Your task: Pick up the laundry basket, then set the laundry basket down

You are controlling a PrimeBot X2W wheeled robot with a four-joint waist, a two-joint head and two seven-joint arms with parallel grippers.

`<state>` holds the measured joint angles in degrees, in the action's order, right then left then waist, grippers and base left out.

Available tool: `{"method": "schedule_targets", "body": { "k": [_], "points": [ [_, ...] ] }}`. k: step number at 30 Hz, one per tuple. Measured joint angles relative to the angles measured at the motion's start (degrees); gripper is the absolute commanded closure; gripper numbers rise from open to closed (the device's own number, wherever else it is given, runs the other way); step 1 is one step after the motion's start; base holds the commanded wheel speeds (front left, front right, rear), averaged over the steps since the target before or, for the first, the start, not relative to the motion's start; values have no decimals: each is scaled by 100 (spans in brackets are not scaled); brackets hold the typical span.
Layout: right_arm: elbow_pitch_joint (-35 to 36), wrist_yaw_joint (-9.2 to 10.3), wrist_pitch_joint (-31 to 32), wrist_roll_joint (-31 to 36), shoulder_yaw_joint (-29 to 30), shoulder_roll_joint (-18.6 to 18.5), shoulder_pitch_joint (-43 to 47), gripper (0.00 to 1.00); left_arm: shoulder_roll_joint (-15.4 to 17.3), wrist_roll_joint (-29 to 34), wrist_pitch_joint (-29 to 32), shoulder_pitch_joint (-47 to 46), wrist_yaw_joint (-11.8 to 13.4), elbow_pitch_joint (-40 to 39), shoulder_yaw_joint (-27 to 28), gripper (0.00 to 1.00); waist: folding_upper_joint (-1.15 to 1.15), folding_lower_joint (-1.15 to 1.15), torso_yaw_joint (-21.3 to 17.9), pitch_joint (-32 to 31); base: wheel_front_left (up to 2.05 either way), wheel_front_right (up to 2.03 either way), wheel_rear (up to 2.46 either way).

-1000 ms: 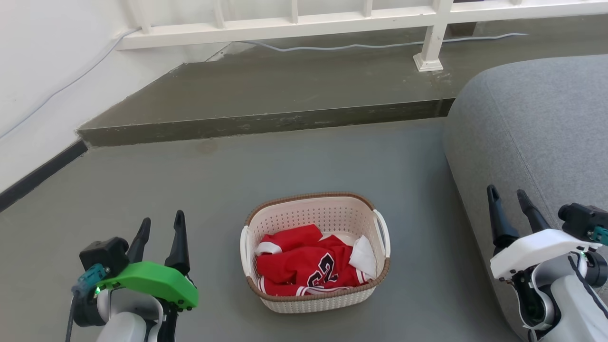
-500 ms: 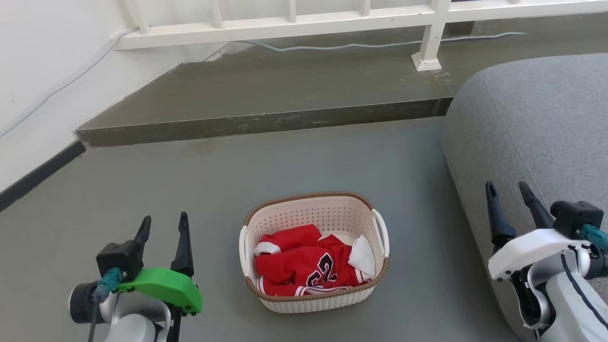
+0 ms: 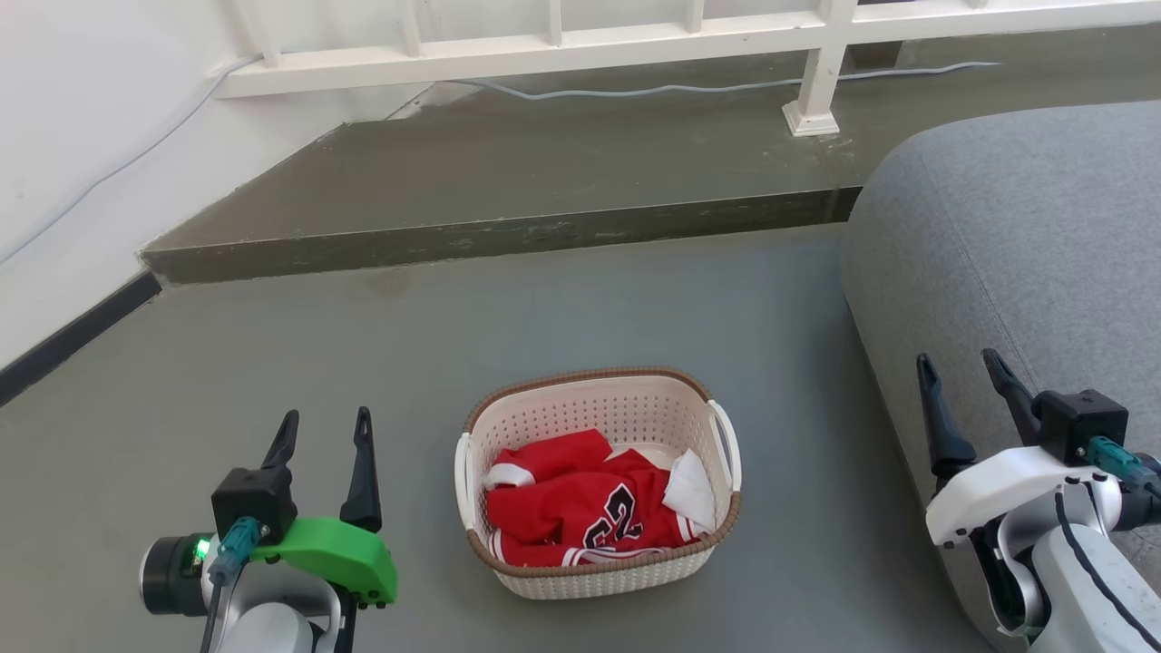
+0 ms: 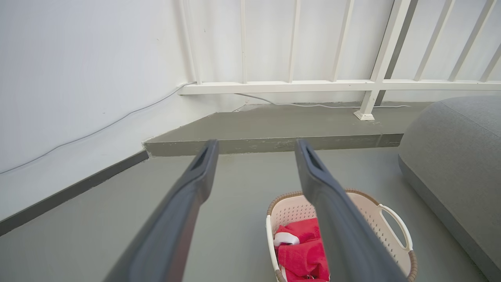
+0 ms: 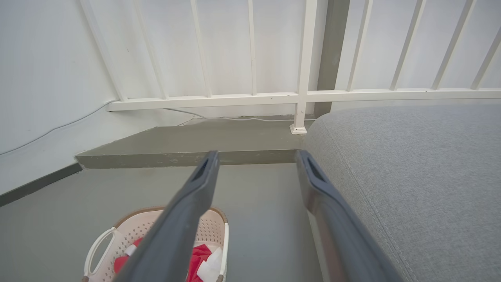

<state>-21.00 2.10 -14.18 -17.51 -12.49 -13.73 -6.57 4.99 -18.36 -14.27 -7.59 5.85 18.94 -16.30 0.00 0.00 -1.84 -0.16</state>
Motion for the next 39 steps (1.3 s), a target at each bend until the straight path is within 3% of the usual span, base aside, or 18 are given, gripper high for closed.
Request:
{"method": "schedule_targets", "body": {
  "k": [29, 39],
  "points": [
    [-155, -156, 0, 45, 125, 67, -1, 0, -68, 67, 0, 0, 27, 172, 81, 0, 0, 0, 25, 39, 0, 0, 0],
    [-108, -211, 0, 45, 226, 47, -136, 0, -97, 134, 0, -15, 27, 60, 8, 0, 0, 0, 50, 400, 0, 0, 0]
  ]
}}
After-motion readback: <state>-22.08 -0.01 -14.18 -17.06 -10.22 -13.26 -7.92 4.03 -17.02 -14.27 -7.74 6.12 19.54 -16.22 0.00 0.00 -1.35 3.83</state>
